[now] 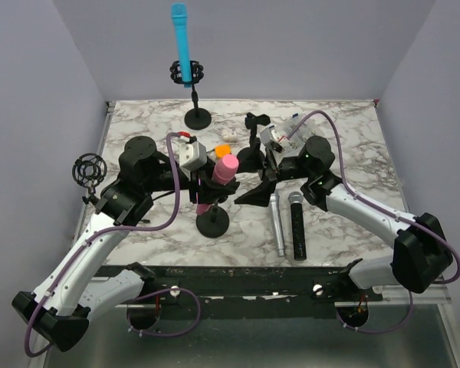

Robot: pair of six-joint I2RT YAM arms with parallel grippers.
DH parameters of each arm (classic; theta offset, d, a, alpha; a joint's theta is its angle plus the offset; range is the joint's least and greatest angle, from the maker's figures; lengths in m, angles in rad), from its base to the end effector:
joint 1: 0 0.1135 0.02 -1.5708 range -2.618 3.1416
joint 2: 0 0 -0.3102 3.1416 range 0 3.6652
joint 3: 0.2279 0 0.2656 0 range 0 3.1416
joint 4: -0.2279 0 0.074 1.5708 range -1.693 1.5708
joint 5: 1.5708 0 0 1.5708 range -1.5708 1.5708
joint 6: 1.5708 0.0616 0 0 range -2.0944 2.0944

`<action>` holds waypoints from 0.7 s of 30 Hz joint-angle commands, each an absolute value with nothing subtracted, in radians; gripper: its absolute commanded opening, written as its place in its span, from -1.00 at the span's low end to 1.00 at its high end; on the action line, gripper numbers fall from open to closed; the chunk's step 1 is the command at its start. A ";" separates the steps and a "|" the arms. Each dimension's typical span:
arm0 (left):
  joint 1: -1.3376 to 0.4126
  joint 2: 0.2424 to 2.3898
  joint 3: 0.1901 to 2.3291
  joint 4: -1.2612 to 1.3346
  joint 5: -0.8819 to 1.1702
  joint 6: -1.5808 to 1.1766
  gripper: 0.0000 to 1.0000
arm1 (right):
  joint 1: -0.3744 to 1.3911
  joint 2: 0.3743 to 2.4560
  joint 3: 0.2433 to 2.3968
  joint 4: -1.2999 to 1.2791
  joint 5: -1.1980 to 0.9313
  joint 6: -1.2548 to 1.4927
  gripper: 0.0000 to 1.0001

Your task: Remove the microphone from the stand

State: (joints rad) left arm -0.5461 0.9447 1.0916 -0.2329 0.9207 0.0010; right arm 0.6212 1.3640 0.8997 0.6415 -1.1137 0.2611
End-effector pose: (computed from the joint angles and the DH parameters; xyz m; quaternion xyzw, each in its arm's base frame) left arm 0.1422 -0.1438 0.4525 0.4675 0.5545 -0.4783 0.4952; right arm 0.2233 0.2278 0.3727 -0.4963 0.4634 0.5847 0.4439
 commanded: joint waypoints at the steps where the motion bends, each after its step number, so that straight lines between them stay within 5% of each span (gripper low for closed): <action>1: -0.538 0.944 1.081 -0.125 1.047 -0.053 -1.00 | 0.650 1.410 0.963 0.643 -1.132 0.238 0.94; 11: -0.522 0.942 1.076 -0.125 1.073 -0.055 -1.00 | 0.688 1.459 1.009 0.674 -1.162 0.242 0.83; 19: -0.516 0.955 1.073 -0.107 1.077 -0.066 -1.00 | 0.696 1.455 1.000 0.679 -1.188 0.249 0.10; 21: -0.514 0.953 1.074 -0.108 1.072 -0.064 -1.00 | 0.696 1.459 1.001 0.684 -1.196 0.253 -0.26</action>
